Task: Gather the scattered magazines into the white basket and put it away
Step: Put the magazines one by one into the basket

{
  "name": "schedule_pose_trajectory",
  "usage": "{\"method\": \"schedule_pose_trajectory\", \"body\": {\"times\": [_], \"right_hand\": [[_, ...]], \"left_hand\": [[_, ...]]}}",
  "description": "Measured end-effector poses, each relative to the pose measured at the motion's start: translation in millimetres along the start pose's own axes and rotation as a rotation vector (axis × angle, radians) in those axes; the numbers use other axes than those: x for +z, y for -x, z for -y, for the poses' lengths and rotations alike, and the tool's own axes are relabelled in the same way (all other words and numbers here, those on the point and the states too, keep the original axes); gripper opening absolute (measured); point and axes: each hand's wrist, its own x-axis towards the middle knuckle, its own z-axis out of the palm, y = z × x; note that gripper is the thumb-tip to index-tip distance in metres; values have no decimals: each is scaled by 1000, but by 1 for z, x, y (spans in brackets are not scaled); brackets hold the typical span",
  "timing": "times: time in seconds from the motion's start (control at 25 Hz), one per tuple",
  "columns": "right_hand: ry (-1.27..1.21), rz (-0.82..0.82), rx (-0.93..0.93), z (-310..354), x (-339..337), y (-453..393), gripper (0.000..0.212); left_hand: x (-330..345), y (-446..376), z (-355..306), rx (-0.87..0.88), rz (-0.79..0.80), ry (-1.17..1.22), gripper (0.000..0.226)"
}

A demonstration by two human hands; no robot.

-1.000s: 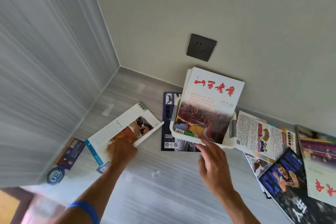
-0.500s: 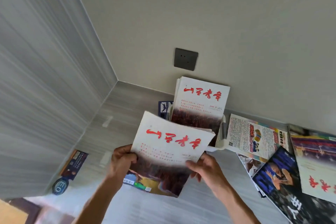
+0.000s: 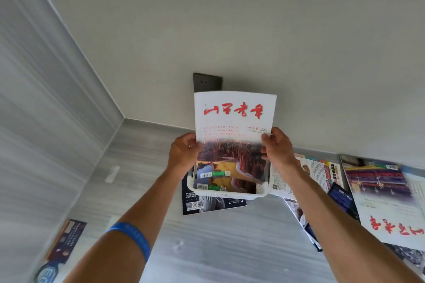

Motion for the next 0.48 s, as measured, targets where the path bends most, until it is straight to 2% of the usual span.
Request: {"method": "schedule_pose_trajectory", "body": {"times": [0.04, 0.12, 0.16, 0.24, 0.32, 0.48], "right_hand": [[82, 56, 31, -9, 5, -2, 38], [359, 85, -44, -36, 10, 8, 55], [488, 99, -125, -52, 13, 20, 57], [687, 248, -312, -82, 23, 49, 49], [854, 368, -448, -106, 35, 70, 45], [1066, 197, -494, -118, 47, 67, 51]], "left_hand": [[3, 2, 15, -56, 2, -79, 24], [7, 18, 52, -192, 30, -190, 35], [10, 30, 73, -239, 41, -235, 33], [16, 51, 106, -350, 47, -235, 28], [24, 59, 122, -460, 42, -119, 40], [36, 56, 134, -633, -48, 170, 56]]}}
